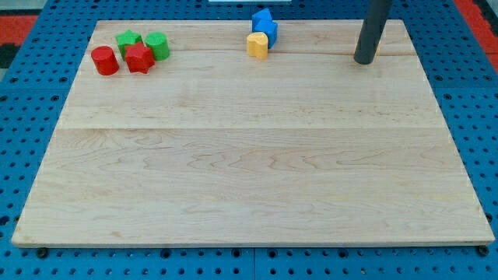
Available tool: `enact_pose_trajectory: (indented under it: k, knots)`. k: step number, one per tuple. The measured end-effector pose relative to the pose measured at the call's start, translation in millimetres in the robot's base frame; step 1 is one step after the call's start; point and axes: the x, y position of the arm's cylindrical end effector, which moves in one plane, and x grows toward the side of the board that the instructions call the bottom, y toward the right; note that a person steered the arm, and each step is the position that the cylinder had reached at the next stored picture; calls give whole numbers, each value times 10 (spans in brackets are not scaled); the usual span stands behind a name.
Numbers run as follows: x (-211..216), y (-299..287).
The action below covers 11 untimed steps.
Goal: Push the yellow heart left to the blue cube
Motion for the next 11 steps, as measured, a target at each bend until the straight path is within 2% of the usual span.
enact_pose_trajectory:
  k: [1, 2, 3, 4, 5, 6, 8, 9, 11]
  knots:
    - [-301, 75]
    - [-349, -129]
    - [-209, -768]
    - [-169, -1755]
    - [-252, -2490]
    - [-279, -2497]
    - [-258, -3180]
    - [-473, -3078]
    - [-628, -2374]
